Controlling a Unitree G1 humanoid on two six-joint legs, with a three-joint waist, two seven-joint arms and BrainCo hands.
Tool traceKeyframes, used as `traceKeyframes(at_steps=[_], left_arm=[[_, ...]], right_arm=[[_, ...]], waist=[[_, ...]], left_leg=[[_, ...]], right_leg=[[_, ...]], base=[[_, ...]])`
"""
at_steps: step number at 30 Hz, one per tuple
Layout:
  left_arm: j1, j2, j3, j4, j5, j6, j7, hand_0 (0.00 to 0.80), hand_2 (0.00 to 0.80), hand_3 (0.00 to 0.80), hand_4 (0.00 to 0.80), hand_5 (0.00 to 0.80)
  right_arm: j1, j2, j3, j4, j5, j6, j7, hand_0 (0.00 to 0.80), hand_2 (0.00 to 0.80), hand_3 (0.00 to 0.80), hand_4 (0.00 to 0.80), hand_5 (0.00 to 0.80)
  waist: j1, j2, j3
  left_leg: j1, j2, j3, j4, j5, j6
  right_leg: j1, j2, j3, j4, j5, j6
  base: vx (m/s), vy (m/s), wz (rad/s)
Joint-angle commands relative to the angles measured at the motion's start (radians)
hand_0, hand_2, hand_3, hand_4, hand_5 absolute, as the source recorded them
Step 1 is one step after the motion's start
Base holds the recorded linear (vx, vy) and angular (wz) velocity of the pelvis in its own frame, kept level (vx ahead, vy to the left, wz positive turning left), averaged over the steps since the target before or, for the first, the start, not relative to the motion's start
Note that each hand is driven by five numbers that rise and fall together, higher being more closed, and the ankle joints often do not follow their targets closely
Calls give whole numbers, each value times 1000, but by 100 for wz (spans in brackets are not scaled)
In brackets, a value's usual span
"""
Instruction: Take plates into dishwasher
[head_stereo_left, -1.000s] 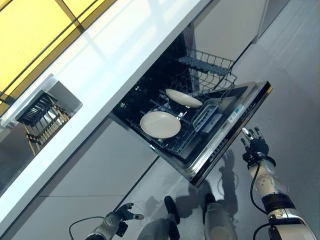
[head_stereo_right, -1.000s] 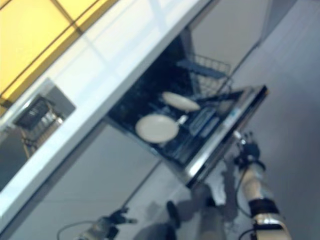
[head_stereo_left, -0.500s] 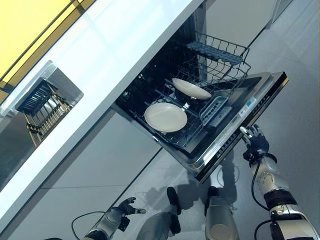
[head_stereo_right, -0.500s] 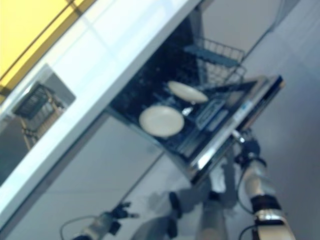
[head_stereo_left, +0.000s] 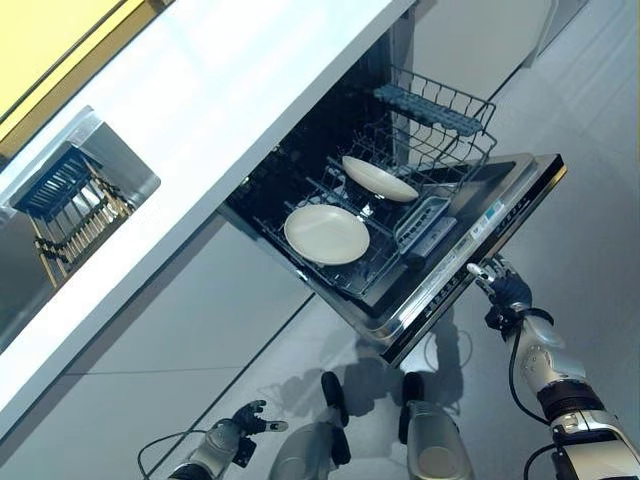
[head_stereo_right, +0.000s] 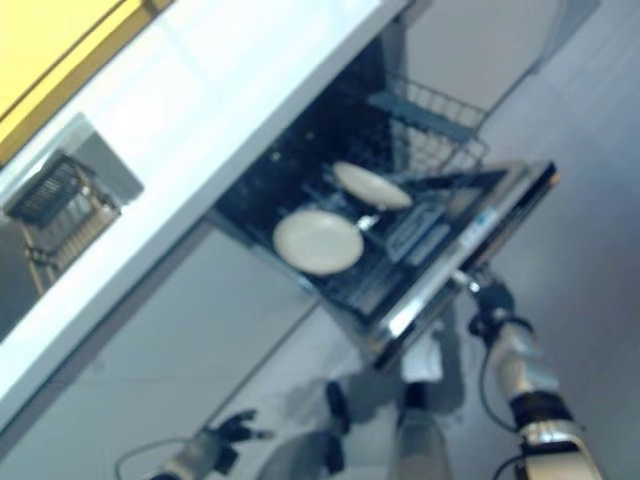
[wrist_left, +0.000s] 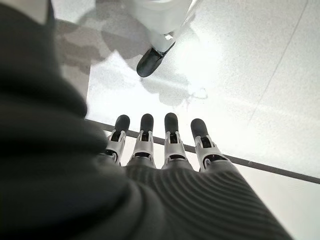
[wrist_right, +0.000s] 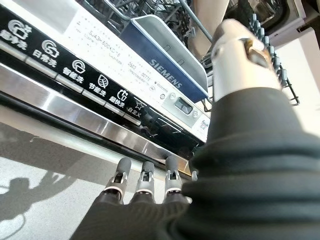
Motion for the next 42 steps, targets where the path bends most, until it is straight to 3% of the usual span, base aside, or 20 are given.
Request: traceKeyframes(at_steps=[1,13,28,42], left_arm=[[-8,75,0,1,-22,6,5,0,0,0,0,0],[17,97,18,11,-24,9,11,0,0,0,0,0],[40,107,35,7,-7,22,2,0,0,0,0,0],[63,111,46,4,21,31,0,0,0,0,0,0]], right_arm=[[-201,209,171,-126,-18,-29,179,0,0,0,0,0],[-239,239,169,-113,-23,-42,189,0,0,0,0,0],[-277,249,160,-120,-45,-43,190,0,0,0,0,0],[-250,257,161,-123,-60,-48,173,0,0,0,0,0]], waist=[[100,-145,-14],[159,-187,-19],[214,-198,-15],[240,-221,-31]], left_leg=[[24,-99,-21,34,-171,59],[15,-124,-31,99,-221,100],[-27,-158,-61,244,-302,140],[-32,-180,-102,300,-348,170]], right_leg=[[71,-59,19,-69,-67,35],[120,-84,-12,-89,-34,70],[159,-130,-28,-24,-43,62],[178,-143,-28,33,-34,66]], base=[[123,79,0],[135,97,8],[109,89,5],[81,55,15]])
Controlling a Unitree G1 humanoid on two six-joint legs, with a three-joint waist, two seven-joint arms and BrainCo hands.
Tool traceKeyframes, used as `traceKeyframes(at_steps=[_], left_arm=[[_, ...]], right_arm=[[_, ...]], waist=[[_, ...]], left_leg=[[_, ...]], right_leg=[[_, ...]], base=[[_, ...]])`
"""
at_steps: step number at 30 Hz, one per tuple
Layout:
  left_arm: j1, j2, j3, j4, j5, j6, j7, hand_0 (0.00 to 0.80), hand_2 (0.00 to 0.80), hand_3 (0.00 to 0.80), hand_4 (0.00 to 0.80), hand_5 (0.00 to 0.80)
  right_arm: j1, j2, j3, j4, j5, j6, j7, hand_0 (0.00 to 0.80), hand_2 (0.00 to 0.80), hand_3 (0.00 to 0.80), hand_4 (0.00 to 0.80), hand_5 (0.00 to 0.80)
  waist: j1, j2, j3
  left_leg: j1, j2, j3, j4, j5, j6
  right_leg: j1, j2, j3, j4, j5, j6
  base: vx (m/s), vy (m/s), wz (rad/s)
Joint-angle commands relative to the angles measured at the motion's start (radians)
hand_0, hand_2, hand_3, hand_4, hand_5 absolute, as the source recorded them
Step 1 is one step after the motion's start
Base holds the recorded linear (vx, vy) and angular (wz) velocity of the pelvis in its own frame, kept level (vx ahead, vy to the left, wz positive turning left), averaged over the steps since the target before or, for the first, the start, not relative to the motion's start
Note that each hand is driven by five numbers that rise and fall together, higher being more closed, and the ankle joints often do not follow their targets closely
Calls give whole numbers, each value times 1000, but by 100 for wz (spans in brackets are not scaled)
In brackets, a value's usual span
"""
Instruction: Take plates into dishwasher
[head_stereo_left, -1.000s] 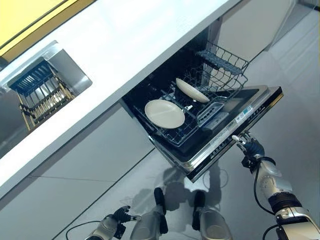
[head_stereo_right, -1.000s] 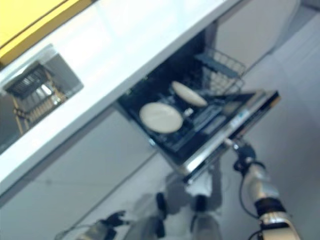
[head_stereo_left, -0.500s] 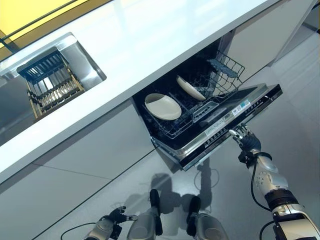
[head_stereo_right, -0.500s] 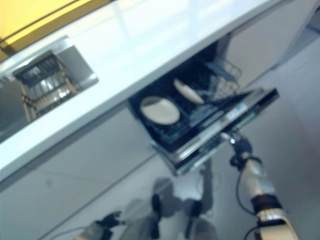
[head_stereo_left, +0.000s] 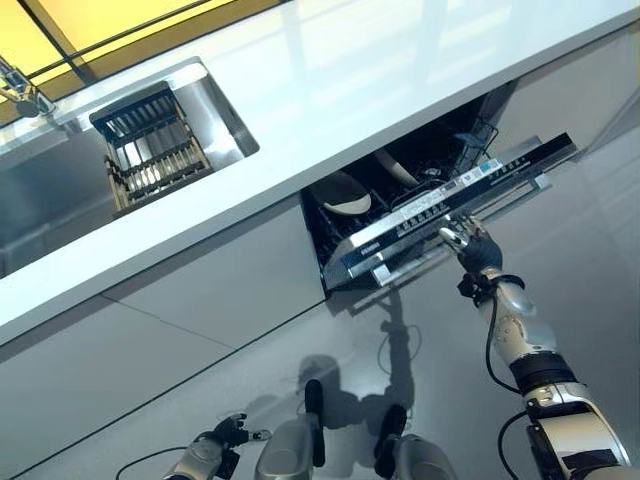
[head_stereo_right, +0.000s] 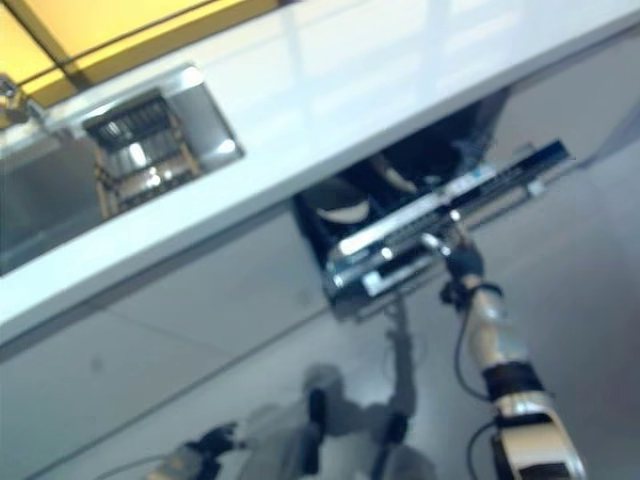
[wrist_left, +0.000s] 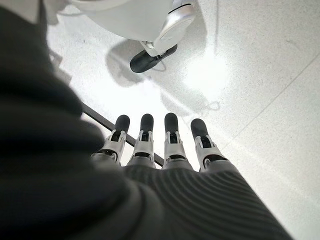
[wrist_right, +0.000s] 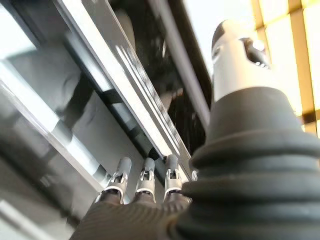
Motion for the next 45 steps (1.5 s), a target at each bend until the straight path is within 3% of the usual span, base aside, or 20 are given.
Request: traceKeyframes(at_steps=[1,24,31,33,35,37,40,43,45], left_arm=[[24,71,-25,-7,22,10,-3,0,0,0,0,0],[58,72,-10,4,46,5,-5,0,0,0,0,0],[55,77,-4,12,56,-2,-10,0,0,0,0,0],[50,85,-2,11,57,-4,-17,0,0,0,0,0],[40,92,-4,8,62,-1,-19,0,0,0,0,0],[29,105,-4,-4,79,3,-29,0,0,0,0,0],[12,129,-5,-27,85,10,-46,0,0,0,0,0],[-6,140,1,-25,76,13,-58,0,0,0,0,0],[-13,141,10,-19,72,16,-59,0,0,0,0,0]], right_arm=[[-89,125,110,-55,-38,16,75,0,0,0,0,0],[-32,129,110,-75,-73,5,52,0,0,0,0,0],[-24,121,114,-66,-143,9,36,0,0,0,0,0],[-10,95,129,-57,-254,33,22,0,0,0,0,0],[18,56,147,-38,-352,69,10,0,0,0,0,0],[64,7,160,-19,-433,121,4,0,0,0,0,0],[144,-41,154,36,-437,163,-1,0,0,0,0,0],[207,-40,125,154,-438,158,-2,0,0,0,0,0],[237,-15,112,255,-461,150,-4,0,0,0,0,0]], waist=[[76,-79,4],[82,-102,-43],[82,-113,-63],[73,-122,-71],[59,-135,-79],[34,-151,-93],[1,-170,-111],[-18,-179,-128],[-22,-184,-140]], left_leg=[[-25,-131,3,189,-289,135],[-8,-153,-26,221,-339,170],[0,-169,-57,213,-342,180],[-1,-179,-78,212,-342,184],[2,-192,-107,209,-342,193],[-3,-210,-155,200,-334,202],[4,-222,-213,170,-316,205],[14,-222,-254,148,-301,202],[21,-213,-271,139,-294,197]], right_leg=[[21,-99,105,112,-67,22],[25,-113,133,172,-38,31],[36,-115,149,196,-19,31],[37,-109,176,218,-5,34],[28,-100,235,266,22,37],[-6,-84,315,343,56,39],[-66,-37,427,435,86,44],[-90,11,494,453,90,48],[-84,34,505,435,73,51]], base=[[79,39,16],[61,32,15],[38,28,4],[-8,9,8],[-45,-9,33],[-116,-63,62],[-158,-110,104],[-207,-139,106],[-267,-191,42]])
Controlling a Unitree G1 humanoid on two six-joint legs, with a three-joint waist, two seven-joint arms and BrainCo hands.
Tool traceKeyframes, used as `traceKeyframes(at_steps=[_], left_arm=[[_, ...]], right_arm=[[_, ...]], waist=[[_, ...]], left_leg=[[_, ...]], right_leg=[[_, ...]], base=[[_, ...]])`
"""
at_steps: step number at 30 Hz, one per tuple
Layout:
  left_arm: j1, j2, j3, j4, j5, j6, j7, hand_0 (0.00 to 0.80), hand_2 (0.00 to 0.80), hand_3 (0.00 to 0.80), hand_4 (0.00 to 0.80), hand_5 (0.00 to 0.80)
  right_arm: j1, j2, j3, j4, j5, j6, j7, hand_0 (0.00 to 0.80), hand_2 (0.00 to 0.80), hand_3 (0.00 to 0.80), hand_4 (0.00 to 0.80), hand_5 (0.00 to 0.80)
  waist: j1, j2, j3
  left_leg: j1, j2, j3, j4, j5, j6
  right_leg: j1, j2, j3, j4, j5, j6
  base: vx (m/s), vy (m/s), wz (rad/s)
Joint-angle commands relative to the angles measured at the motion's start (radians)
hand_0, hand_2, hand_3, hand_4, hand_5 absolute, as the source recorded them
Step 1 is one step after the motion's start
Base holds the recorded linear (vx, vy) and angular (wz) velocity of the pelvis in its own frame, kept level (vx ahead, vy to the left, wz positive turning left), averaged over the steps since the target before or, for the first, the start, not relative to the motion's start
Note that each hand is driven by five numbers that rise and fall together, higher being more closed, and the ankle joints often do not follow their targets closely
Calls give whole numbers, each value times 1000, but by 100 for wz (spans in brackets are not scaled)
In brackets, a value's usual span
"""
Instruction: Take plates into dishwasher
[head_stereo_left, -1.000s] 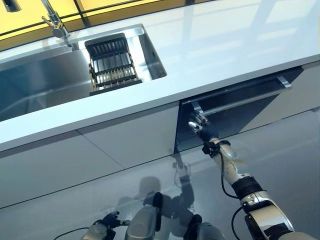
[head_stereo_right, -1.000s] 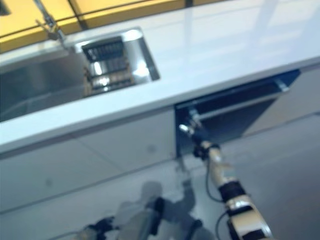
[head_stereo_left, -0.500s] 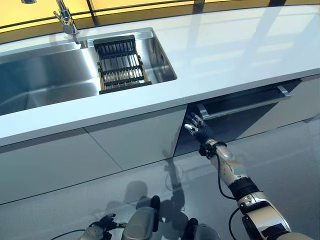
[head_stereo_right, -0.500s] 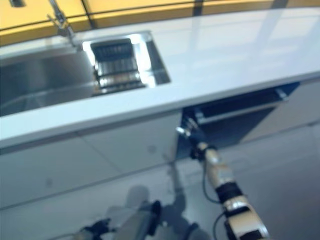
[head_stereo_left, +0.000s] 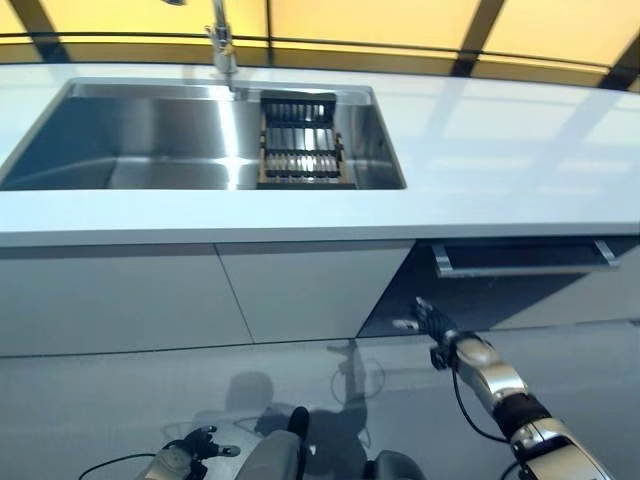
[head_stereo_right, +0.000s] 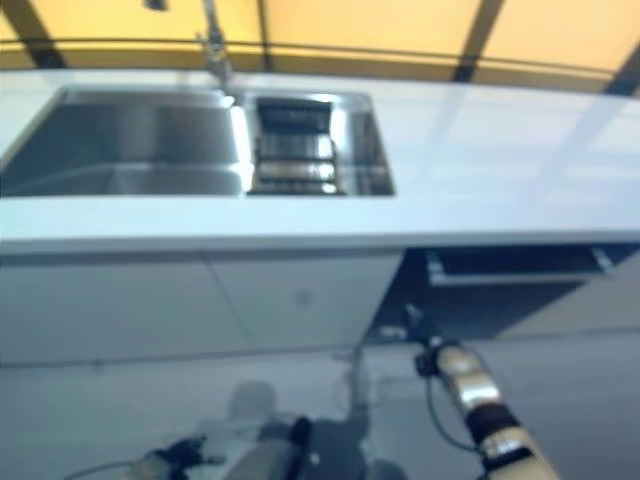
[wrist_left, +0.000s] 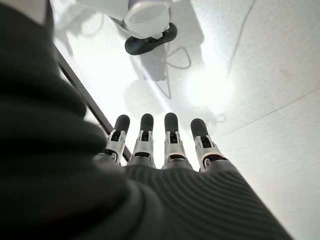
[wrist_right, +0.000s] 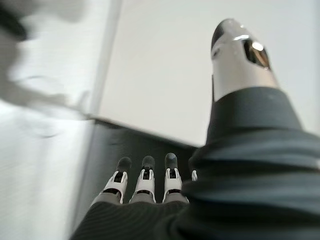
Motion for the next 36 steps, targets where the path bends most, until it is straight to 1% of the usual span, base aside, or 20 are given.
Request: traceKeyframes(at_steps=[1,4,5,6,7,8,13,15,16,17,18,19,20,22,23,26,28,30,33,36], left_arm=[[-33,11,36,-24,11,-2,-14,0,0,0,0,0],[-31,14,67,-13,-5,2,-11,0,0,0,0,0],[-30,14,69,-12,-7,4,-9,0,0,0,0,0],[-30,12,79,-6,-10,3,-5,0,0,0,0,0],[-31,5,90,11,-17,-2,4,0,0,0,0,0],[-33,1,92,16,-22,-3,7,0,0,0,0,0],[-32,-36,100,27,-72,-23,27,0,0,0,0,0],[-29,-49,104,30,-87,-31,27,0,0,0,0,0],[-27,-57,106,30,-94,-31,22,0,0,0,0,0],[-30,-64,105,32,-108,-32,11,0,0,0,0,0],[-34,-67,103,33,-113,-32,5,0,0,0,0,0],[-49,-75,95,33,-118,-23,-15,0,0,0,0,0],[-59,-82,91,37,-122,-17,-28,0,0,0,0,0],[-68,-92,95,48,-122,-12,-53,0,0,0,0,0],[-67,-94,96,51,-123,-11,-57,0,0,0,0,0],[-60,-106,104,67,-132,4,-67,0,0,0,0,0],[-54,-111,114,72,-115,18,-69,0,0,0,0,0],[-51,-112,121,73,-107,29,-73,0,0,0,0,0],[-39,-112,135,80,-92,34,-78,0,0,0,0,0],[-16,-118,144,96,-73,2,-70,0,0,0,0,0]], right_arm=[[14,4,-53,73,-50,-45,-3,0,0,0,0,0],[31,47,-48,194,-97,-51,21,0,0,0,0,0],[32,50,-46,202,-99,-49,20,0,0,0,0,0],[36,64,-49,231,-104,-41,15,0,0,0,0,0],[46,80,-46,280,-112,-27,7,0,0,0,0,0],[51,88,-44,294,-117,-19,-5,0,0,0,0,0],[70,91,-29,338,-147,-28,-8,0,0,0,0,0],[74,93,-23,355,-139,-48,-7,0,0,0,0,0],[78,94,-27,358,-151,-50,-5,0,0,0,0,0],[87,92,-32,364,-162,-57,-1,0,0,0,0,0],[94,91,-36,368,-162,-61,0,0,0,0,0,0],[109,86,-52,379,-154,-65,-1,0,0,0,0,0],[115,86,-59,383,-147,-60,-9,0,0,0,0,0],[128,79,-74,385,-144,-41,-23,0,0,0,0,0],[132,77,-78,386,-148,-39,-23,0,0,0,0,0],[155,70,-95,400,-184,-32,-8,0,0,0,0,0],[166,79,-98,416,-196,-31,-11,0,0,0,0,0],[175,83,-103,420,-200,-30,-12,0,0,0,0,0],[195,84,-118,421,-225,-40,-14,0,0,0,0,0],[207,80,-130,409,-240,-56,-20,0,0,0,0,0]], waist=[[-17,-7,10],[2,-17,-4],[4,-18,-4],[10,-21,-9],[14,-27,-15],[13,-28,-16],[-8,-12,-10],[-17,-7,0],[-29,-4,3],[-48,1,7],[-59,5,8],[-87,16,10],[-99,21,11],[-111,26,11],[-112,26,10],[-111,16,-6],[-107,13,-21],[-107,13,-31],[-109,21,-54],[-101,38,-75]], left_leg=[[119,-52,-47,13,-240,85],[119,-17,-21,3,-225,61],[119,-14,-18,4,-224,59],[111,-3,-12,9,-221,50],[86,16,0,24,-209,24],[72,25,3,31,-202,11],[62,83,14,-22,-128,-41],[79,118,36,-73,-85,-65],[85,137,62,-104,-59,-79],[87,155,109,-138,-25,-94],[87,162,139,-158,-7,-102],[73,167,220,-165,18,-124],[68,165,250,-164,25,-132],[78,153,291,-137,-8,-127],[80,149,295,-113,-21,-124],[102,122,330,73,-160,-78],[122,121,343,171,-218,-60],[132,129,352,223,-230,-59],[183,147,356,260,-230,-74],[227,147,321,298,-193,-102]], right_leg=[[57,62,37,-55,186,18],[111,64,-34,-165,97,14],[118,64,-40,-178,89,14],[147,66,-60,-231,51,8],[189,82,-70,-319,-20,-20],[200,91,-67,-346,-48,-37],[205,121,-86,-387,-69,-103],[220,137,-91,-419,-53,-118],[228,144,-96,-431,-45,-123],[238,153,-99,-448,-36,-127],[244,158,-103,-459,-32,-128],[258,167,-124,-481,-28,-129],[263,167,-141,-493,-26,-129],[266,159,-159,-510,-23,-129],[266,156,-160,-513,-22,-130],[271,140,-147,-542,-4,-119],[269,140,-129,-572,18,-104],[264,143,-122,-589,30,-99],[245,153,-114,-619,49,-94],[237,166,-106,-654,66,-98]], base=[[-286,-201,17],[-309,-220,-4],[-282,-221,-27],[-450,-349,-33],[-556,-421,-41],[-623,-446,-34],[-532,-305,-9],[-505,-293,9],[-434,-235,27],[-349,-169,34],[-368,-136,44],[-336,-92,62],[-345,-63,105],[-250,15,100],[-210,54,50],[-175,93,35],[-157,118,16],[-163,118,12],[-166,158,22],[-196,245,19]])
